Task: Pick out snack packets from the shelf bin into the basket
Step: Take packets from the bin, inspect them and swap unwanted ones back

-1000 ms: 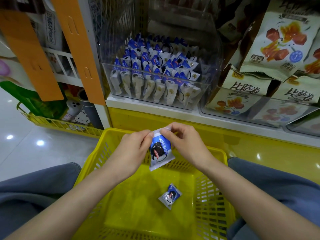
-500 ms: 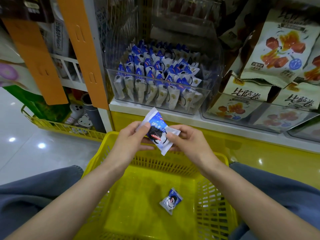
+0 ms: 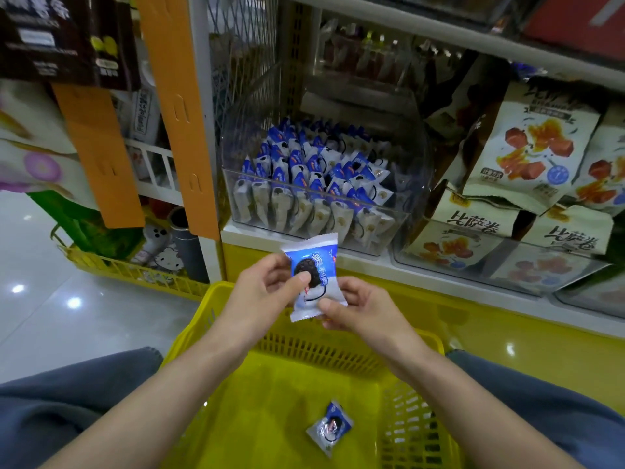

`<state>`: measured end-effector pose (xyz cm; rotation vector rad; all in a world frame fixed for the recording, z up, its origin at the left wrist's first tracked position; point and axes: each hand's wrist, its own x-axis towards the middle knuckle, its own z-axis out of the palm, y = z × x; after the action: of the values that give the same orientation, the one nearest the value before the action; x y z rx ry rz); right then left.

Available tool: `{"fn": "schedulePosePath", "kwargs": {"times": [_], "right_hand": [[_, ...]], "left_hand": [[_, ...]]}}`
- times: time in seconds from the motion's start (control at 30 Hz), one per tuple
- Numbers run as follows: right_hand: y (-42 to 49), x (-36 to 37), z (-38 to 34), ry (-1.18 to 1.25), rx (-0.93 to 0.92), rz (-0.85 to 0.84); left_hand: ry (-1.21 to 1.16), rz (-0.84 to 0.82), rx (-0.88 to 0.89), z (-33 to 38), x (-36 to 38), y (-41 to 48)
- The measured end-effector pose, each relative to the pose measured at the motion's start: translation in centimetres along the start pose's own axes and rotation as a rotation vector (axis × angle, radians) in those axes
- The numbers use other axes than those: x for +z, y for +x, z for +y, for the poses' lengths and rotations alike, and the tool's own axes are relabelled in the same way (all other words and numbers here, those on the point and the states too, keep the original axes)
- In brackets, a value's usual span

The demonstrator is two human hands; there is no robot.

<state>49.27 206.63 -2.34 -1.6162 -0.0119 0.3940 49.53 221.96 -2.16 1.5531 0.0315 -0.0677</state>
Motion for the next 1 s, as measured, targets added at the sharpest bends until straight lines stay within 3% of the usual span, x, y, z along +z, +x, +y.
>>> {"fn": "schedulePosePath", "kwargs": {"times": [0.2,0.37,0.5,0.77,0.9,1.0], "right_hand": [[-0.2,0.6,-0.7,-0.089,-0.2,0.101],[0.2,-0.3,-3.9,-0.1,-0.398,0.279],[3.4,-2.1,-8.5,-0.35,-0.474,0.456],[15.6,-4.3,-14.0,-0.743,-0.407,0.761],[19.1,-5.0,-13.8,-0.954,-0.196,0.706],[20.1,-5.2,-13.0,-0.979,-0.169,0.635]], "left_hand": [[0.237,-0.071,0.177,1.1,-0.1,0.0],[0.498,0.019,0.422,3.7,-1.1,1.4],[0.766,0.094,0.6,6.6,-2.7,4.5],[1.259,0.091,0.648,5.2,-4.5,9.1],[1.264,0.121,0.707,4.8,-4.6,9.2],[1.244,0.155,0.754,4.5,-4.6,9.5]]}}
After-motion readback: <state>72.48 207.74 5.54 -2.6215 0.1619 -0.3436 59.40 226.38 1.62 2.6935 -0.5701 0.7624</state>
